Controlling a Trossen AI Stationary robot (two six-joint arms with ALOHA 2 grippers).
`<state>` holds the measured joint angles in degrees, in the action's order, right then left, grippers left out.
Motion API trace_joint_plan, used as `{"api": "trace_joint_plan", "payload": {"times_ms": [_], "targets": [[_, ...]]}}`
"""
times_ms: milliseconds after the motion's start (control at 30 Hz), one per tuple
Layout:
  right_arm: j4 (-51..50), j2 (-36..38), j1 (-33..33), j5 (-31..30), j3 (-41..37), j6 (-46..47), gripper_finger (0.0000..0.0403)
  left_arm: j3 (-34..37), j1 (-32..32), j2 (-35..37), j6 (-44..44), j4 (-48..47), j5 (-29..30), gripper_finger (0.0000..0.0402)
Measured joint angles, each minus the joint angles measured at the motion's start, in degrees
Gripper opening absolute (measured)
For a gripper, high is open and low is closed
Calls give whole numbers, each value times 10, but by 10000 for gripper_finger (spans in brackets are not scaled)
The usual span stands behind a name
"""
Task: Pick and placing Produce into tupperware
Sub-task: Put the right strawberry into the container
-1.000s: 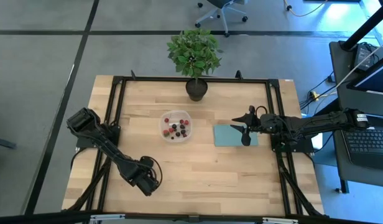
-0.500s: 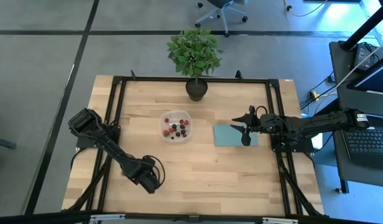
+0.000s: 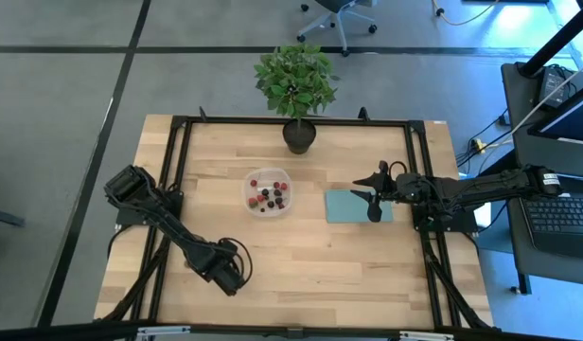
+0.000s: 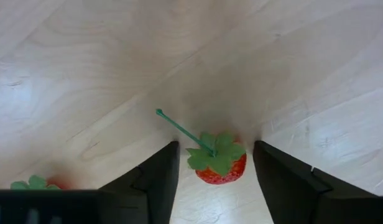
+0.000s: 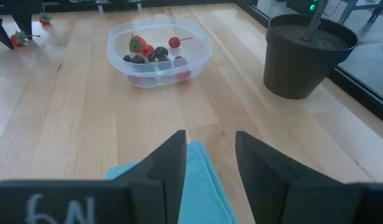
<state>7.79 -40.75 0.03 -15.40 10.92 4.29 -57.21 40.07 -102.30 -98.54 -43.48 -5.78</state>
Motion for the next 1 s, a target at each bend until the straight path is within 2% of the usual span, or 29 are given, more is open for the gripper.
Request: {"api": "trace_joint_plan", "payload": {"times_ms": [1000], "targets": [[0,0,0,0,0,0,141,1,0,0,2,-2,-4,188]]}}
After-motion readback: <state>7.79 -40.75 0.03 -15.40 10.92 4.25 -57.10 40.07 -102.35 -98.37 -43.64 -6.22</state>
